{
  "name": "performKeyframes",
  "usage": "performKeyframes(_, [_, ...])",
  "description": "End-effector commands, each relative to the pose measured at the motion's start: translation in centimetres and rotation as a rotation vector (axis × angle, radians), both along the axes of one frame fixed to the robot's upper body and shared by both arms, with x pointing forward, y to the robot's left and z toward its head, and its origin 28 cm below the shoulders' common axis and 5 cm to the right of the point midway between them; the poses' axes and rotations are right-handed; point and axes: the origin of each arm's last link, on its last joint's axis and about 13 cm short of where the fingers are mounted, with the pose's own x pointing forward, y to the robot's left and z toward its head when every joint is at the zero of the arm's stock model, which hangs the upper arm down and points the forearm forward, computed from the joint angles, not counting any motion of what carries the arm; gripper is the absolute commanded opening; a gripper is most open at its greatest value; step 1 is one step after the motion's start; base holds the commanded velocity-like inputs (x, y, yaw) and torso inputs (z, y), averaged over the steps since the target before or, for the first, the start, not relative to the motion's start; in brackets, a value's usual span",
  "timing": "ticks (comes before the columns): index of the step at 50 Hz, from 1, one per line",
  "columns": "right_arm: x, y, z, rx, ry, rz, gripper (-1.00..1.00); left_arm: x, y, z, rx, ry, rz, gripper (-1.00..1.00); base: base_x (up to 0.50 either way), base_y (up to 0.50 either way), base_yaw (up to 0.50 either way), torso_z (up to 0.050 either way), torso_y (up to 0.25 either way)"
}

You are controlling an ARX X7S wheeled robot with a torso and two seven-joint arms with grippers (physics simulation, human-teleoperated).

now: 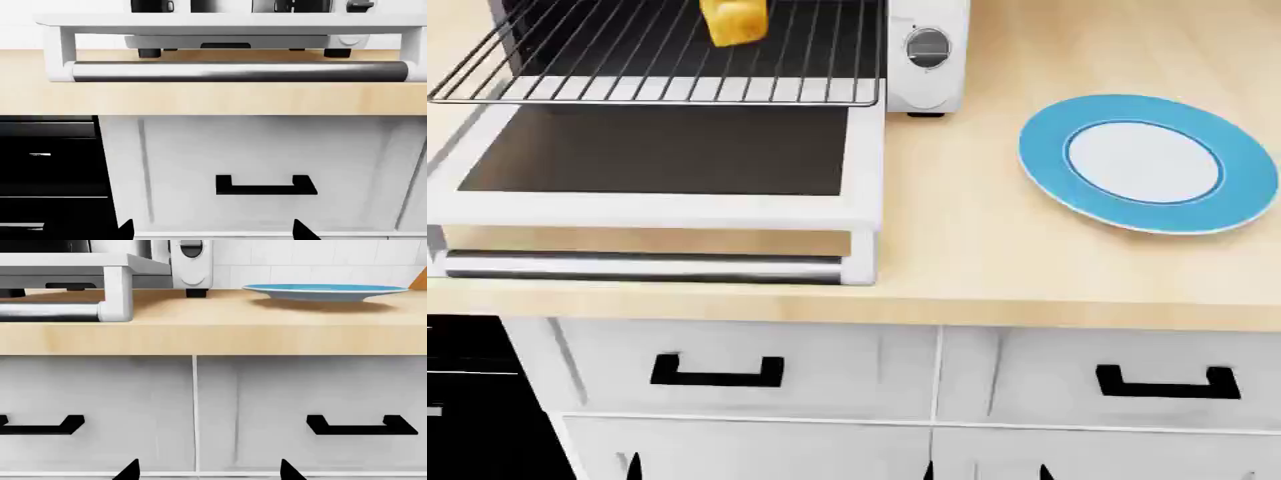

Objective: Pick the bread from the rack and place it on the plate on the counter.

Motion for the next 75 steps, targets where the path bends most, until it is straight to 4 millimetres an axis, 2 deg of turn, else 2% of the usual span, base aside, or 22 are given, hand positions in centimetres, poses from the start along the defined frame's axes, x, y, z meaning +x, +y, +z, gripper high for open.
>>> performKeyframes(1, [0.1,0.0,-0.3,0.000,0.000,0.000,1.00,0.1,0.0,-0.2,0.000,0.000,0.000,1.00,0.00,0.00,0.00,0.000,0.000])
performKeyframes(17, [-0.3,0.1,-0.2,-0.040,0.035,0.009,1.00,-0.1,0.0,0.1,0.029,0.022,0.027,1.00,0.00,0.00,0.00,0.000,0.000])
performKeyframes(28, [-0.6,0.1,1.2,-0.035,0.055,0.031,1.00,-0.7,0.1,2.7,0.079,-0.018,0.024,1.00,0.00,0.00,0.00,0.036,0.018])
performKeyframes(35, [-1.0,-0.3,4.7,-0.093,0.071,0.042,1.00,-1.2,0.4,6.4,0.093,-0.045,0.018,1.00,0.00,0.00,0.00,0.050,0.024])
performKeyframes(44, [-0.9,-0.8,8.1,-0.114,0.052,0.036,1.00,-1.4,0.5,9.9,0.125,-0.075,0.006,1.00,0.00,0.00,0.00,0.050,0.024])
performKeyframes(56, [-0.7,-1.5,13.4,-0.177,-0.010,0.030,1.00,-1.5,0.8,12.5,0.165,-0.095,0.006,1.00,0.00,0.00,0.00,0.050,0.024])
performKeyframes(71, [-1.1,-1.8,18.4,-0.248,-0.085,0.025,1.00,-1.8,0.8,15.1,0.196,-0.122,-0.004,1.00,0.00,0.00,0.00,0.050,0.024])
performKeyframes(75, [-0.9,-2.0,19.0,-0.244,-0.091,0.017,1.00,-1.8,0.9,15.9,0.199,-0.137,0.001,1.00,0.00,0.00,0.00,0.050,0.023])
